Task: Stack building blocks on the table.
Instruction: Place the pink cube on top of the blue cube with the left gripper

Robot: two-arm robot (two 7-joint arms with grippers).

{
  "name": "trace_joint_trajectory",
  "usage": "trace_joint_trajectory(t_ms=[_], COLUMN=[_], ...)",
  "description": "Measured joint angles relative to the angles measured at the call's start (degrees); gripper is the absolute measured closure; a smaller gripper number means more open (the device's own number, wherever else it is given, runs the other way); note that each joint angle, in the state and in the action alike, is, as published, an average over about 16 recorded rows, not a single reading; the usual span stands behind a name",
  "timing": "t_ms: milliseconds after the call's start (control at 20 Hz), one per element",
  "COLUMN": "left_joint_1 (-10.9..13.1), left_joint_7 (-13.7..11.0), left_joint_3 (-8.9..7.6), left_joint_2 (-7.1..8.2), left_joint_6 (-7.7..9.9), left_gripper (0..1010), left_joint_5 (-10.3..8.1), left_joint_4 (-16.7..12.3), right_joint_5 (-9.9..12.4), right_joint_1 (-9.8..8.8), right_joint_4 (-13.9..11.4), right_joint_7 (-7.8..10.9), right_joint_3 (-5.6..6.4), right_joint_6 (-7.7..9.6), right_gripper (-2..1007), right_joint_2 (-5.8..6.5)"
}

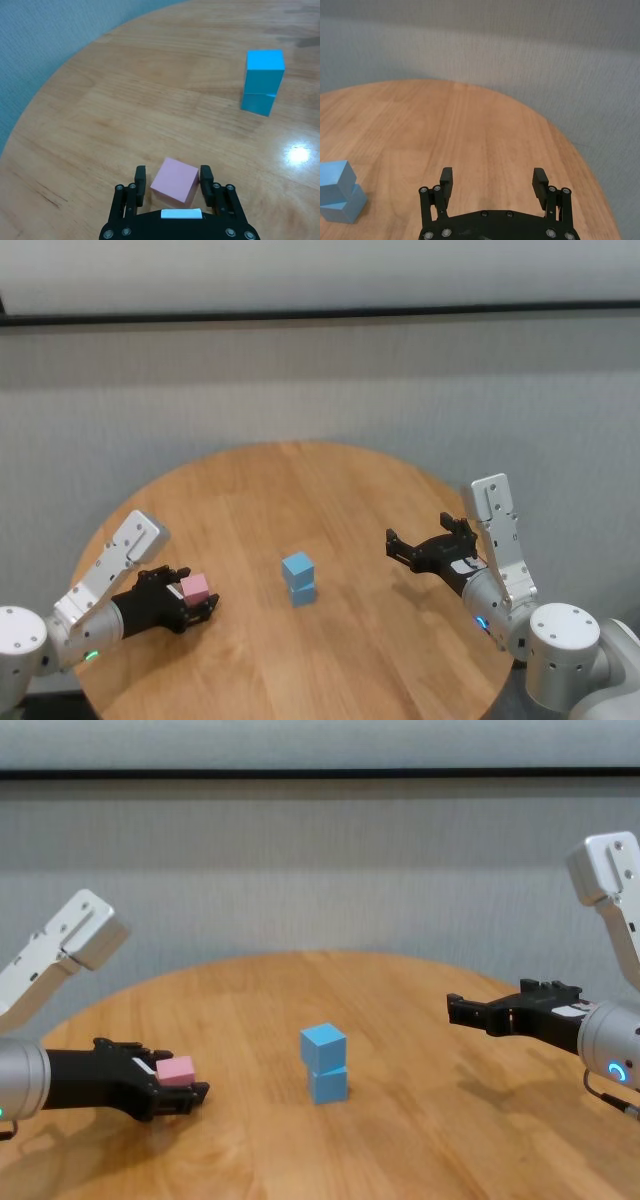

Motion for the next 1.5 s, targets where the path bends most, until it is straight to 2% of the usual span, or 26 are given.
trace_joint_trajectory(t_ms=[300,600,1150,1500], left_joint_1=[0.11,0.63,2.29,2.38], left_joint_7=[0.11,0.13,-0.38,-1.47], left_joint_3=[-0.01,-0.16,-0.45,0.07], left_joint_2=[-0.01,0.31,1.69,2.24], left_joint_6=[-0.12,0.09,1.59,2.98], left_gripper=[467,579,614,614], left_joint_5=[0.18,0.12,-0.67,-1.63], left_joint_4=[-0.22,-1.62,-7.67,-12.2], right_joint_5=[0.0,0.0,0.0,0.0], right_joint_1=[0.0,0.0,0.0,0.0], right_joint_4=[0.0,0.0,0.0,0.0], right_joint_7=[0.0,0.0,0.0,0.0], right_joint_3=[0.0,0.0,0.0,0.0], right_joint_6=[0.0,0.0,0.0,0.0], right_gripper=[1,0,0,0], right_joint_2=[0.0,0.0,0.0,0.0])
